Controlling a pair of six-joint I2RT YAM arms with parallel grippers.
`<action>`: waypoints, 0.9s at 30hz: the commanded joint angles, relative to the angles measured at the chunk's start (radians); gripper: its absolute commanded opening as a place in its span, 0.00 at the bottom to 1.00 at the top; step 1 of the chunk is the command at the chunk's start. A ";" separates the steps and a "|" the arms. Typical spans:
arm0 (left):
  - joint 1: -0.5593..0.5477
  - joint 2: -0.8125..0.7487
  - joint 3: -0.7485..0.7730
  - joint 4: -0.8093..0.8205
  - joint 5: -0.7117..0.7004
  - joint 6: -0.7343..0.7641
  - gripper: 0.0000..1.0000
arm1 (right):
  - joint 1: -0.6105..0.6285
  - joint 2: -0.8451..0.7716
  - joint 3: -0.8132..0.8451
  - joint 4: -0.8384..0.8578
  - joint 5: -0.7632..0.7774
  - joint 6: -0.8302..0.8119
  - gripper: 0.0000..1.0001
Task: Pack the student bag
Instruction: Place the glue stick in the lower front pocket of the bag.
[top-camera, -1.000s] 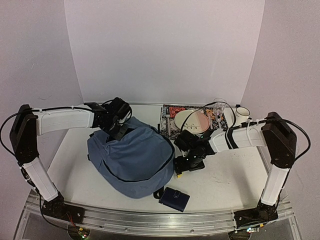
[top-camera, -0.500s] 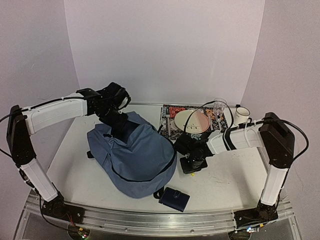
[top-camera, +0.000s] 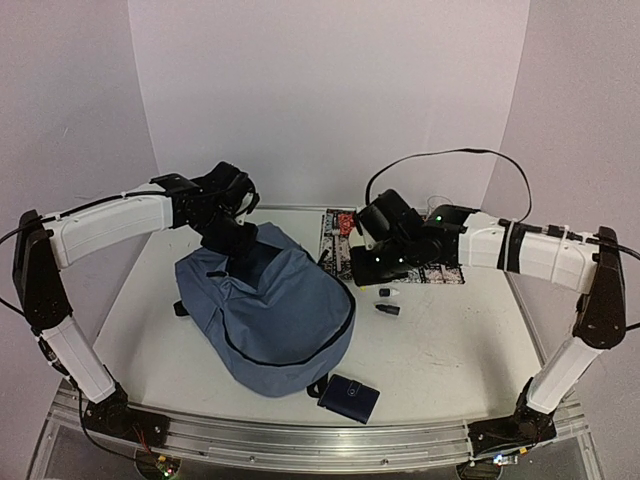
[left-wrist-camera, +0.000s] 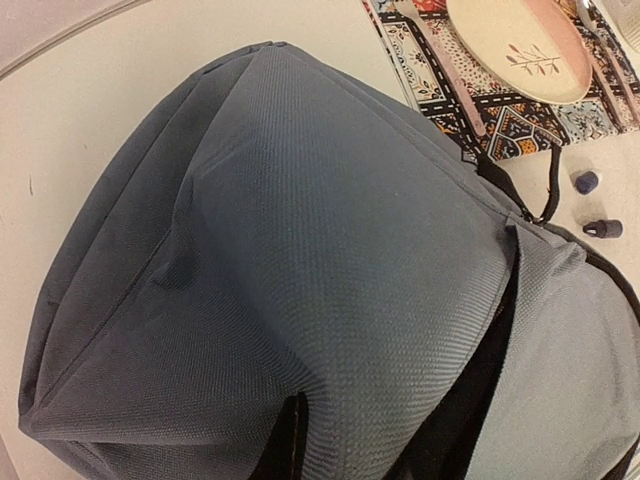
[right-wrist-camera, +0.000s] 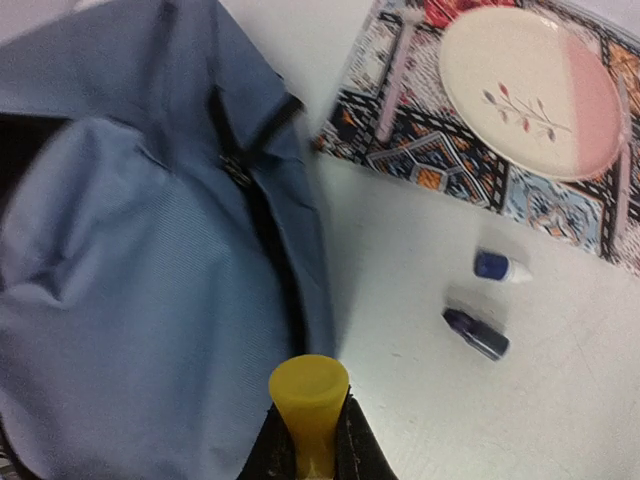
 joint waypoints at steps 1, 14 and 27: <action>-0.004 -0.044 0.107 0.049 0.126 -0.066 0.00 | 0.006 -0.001 0.075 0.119 -0.144 0.033 0.00; -0.004 -0.018 0.140 0.050 0.284 -0.147 0.00 | 0.033 0.293 0.278 0.540 -0.481 0.280 0.02; -0.004 -0.025 0.098 0.049 0.170 -0.113 0.00 | 0.034 0.442 0.400 0.559 -0.361 0.268 0.49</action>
